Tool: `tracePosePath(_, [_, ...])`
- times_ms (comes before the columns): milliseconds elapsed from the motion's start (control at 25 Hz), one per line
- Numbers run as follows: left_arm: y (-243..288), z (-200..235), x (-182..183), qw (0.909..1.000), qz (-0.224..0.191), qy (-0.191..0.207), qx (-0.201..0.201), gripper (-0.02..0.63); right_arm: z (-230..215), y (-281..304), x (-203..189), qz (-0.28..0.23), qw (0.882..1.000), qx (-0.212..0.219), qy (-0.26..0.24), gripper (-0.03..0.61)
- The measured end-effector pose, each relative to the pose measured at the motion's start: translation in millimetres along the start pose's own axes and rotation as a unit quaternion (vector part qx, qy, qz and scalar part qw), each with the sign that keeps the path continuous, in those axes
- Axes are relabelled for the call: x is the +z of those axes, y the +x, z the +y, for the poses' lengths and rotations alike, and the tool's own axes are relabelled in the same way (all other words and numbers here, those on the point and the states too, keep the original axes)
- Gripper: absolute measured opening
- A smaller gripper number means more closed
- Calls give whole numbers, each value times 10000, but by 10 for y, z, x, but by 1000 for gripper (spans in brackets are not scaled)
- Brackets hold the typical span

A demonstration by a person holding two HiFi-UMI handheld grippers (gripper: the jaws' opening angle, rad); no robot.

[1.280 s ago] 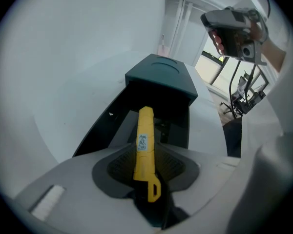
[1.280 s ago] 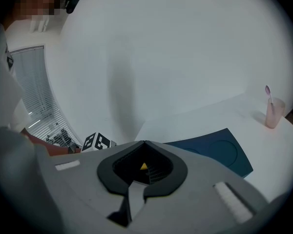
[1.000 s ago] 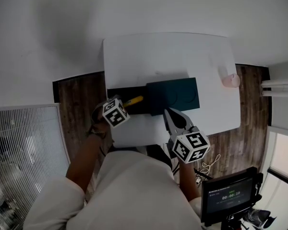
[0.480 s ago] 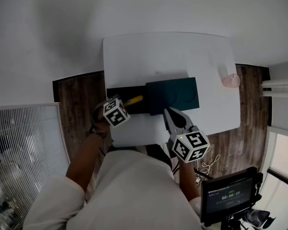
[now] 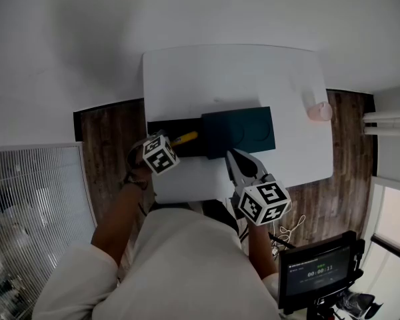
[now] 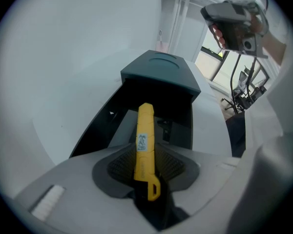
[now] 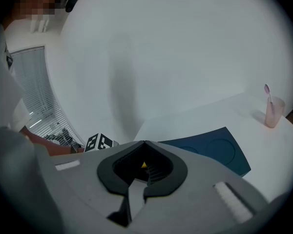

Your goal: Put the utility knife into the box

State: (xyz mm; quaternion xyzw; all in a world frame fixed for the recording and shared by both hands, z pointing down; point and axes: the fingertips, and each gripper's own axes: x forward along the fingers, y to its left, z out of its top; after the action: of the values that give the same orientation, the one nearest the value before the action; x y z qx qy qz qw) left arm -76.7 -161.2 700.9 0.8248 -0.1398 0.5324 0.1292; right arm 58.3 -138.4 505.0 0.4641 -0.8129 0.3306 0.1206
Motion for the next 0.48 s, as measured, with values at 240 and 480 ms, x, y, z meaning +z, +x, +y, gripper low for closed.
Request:
tracePosePath(240, [23, 32, -31, 9999, 82, -97, -86, 122, -18, -5, -10, 19, 10000, -3, -17, 2])
tracePosePath(480, [25, 0, -38, 9993, 142, -136, -304, 133, -14, -5, -31, 37, 10000, 13, -39, 2])
